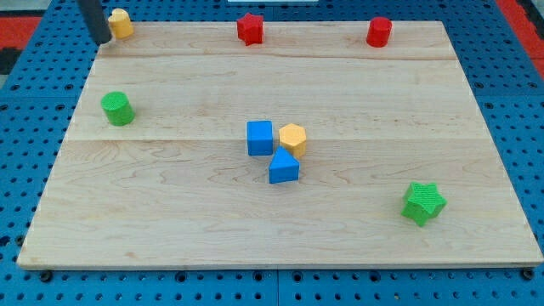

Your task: Push the yellow heart to the right side slightly

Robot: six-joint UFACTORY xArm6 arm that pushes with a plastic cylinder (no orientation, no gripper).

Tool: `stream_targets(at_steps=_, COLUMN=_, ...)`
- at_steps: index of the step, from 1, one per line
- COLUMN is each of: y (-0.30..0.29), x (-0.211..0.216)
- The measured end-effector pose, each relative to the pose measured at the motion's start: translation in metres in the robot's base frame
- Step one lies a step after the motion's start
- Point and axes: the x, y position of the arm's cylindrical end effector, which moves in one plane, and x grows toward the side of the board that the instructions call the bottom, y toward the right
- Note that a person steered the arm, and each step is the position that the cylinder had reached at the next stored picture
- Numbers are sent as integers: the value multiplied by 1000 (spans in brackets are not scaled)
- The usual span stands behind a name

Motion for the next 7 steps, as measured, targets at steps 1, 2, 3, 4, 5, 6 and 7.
stream_targets(at_steps=1, y=-12, x=6)
stream_targets(at_steps=2, y=-13, x=-51)
stream_targets(at_steps=3, y=-8, x=-52)
stream_targets(at_steps=4, y=102, x=-4)
stream_targets(at_steps=5, y=120, x=50)
stream_targets(at_steps=6, y=154, x=23)
stream_targets(at_steps=7, y=174, x=-34)
